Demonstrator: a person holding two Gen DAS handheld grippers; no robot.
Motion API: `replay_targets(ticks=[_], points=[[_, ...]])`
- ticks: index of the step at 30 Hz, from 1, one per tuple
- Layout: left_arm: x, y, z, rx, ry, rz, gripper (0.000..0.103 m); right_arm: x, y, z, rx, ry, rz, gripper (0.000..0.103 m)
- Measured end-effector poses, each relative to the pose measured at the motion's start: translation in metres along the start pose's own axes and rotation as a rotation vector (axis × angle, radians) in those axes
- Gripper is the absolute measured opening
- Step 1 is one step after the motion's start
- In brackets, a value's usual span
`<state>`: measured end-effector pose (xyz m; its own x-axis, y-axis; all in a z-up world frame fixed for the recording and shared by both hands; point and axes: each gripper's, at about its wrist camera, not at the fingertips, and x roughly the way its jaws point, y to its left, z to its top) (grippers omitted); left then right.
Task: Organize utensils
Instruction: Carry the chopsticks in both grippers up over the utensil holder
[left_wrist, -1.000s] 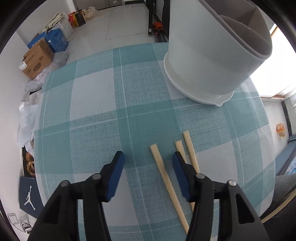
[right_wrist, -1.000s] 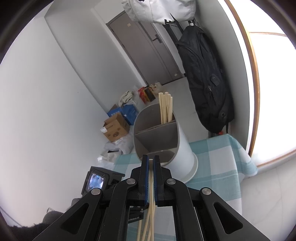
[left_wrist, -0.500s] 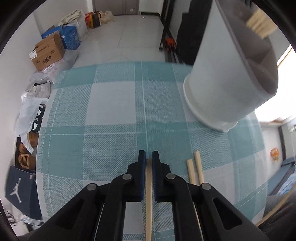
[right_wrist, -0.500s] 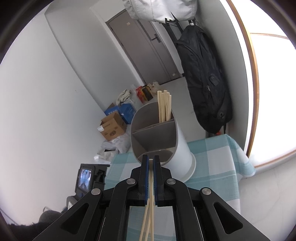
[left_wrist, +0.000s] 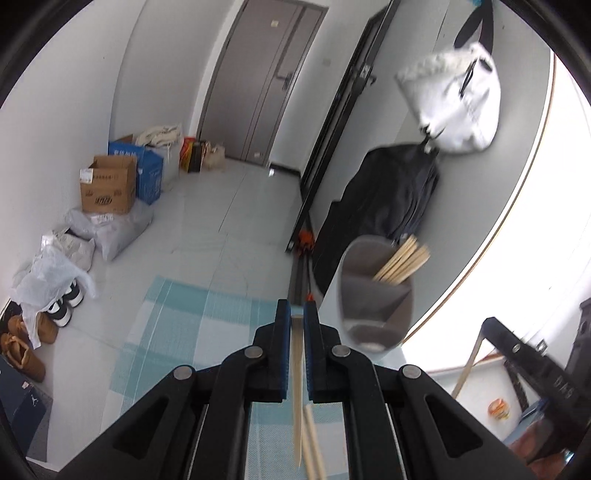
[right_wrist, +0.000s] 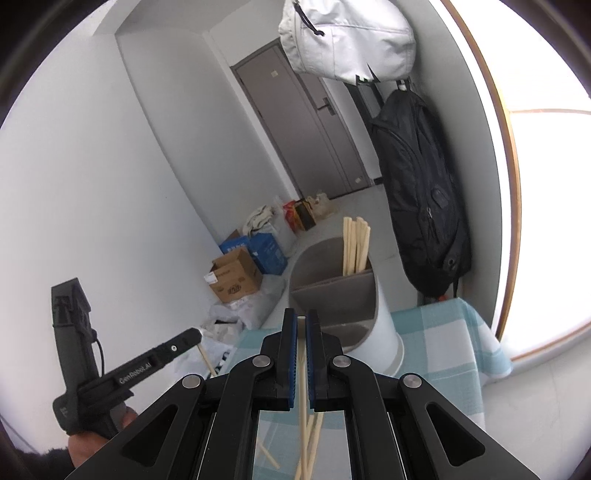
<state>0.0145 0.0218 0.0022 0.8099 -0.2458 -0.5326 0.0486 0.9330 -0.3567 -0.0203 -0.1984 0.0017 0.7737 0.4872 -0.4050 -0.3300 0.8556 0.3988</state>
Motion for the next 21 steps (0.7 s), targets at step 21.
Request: replay_targets(ticks=[21], points=[[-0.027, -0.054, 0.095, 0.154, -0.054, -0.087, 0.003, 0.001, 0.022, 0.106, -0.072, -0.216, -0.013, 0.004]])
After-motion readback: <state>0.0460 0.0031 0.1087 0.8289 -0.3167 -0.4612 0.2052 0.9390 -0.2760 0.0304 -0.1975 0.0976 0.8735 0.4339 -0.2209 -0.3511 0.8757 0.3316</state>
